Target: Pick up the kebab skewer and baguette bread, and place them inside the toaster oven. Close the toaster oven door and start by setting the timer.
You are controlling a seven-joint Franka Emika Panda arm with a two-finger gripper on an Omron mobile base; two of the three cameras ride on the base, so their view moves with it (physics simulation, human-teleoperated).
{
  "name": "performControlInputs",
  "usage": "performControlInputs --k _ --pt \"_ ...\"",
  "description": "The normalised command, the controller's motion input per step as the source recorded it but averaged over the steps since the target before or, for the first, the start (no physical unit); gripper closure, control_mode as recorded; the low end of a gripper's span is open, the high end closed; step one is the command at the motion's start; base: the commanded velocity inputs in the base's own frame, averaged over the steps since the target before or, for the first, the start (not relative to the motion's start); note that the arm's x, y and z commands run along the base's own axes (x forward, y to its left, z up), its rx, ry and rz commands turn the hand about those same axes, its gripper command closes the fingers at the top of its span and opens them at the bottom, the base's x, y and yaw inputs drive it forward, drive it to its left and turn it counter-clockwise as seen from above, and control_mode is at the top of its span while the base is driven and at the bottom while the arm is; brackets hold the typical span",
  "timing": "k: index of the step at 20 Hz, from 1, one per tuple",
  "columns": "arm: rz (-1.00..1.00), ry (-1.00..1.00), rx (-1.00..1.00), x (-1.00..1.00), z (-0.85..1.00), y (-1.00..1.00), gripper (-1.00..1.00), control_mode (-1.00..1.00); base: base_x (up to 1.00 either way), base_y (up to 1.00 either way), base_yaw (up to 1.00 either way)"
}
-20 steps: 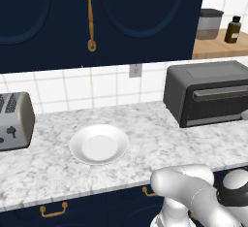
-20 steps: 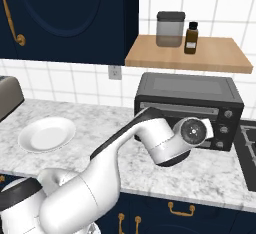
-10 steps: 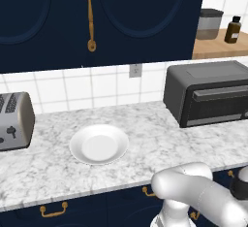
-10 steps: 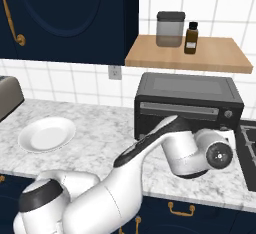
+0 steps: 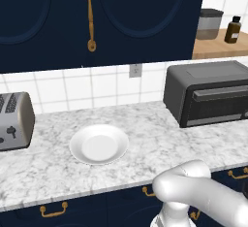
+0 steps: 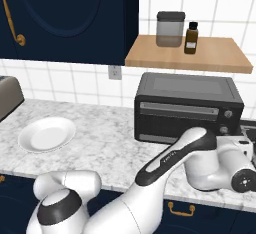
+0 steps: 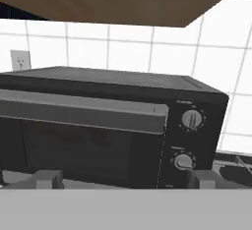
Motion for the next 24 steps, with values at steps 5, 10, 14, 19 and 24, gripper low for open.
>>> performControlInputs --k 5,10,14,19,24 --pt "-0.04 -0.34 0.02 0.12 0.04 -0.17 -1.00 -1.00 0.00 0.00 0.00" --pt "-0.06 -0.20 0.01 0.49 0.00 0.00 -1.00 -1.00 0.00 0.00 0.00" --pt "0.00 -0.13 0.06 0.44 0.04 -0.03 -1.00 -1.00 0.00 0.00 0.00" --pt "0.00 -0.08 0.04 0.28 0.07 -0.36 -1.00 -1.00 0.00 0.00 0.00" --pt "-0.01 0.00 0.01 0.43 0.00 -0.39 -1.00 -1.00 0.00 0.00 0.00"
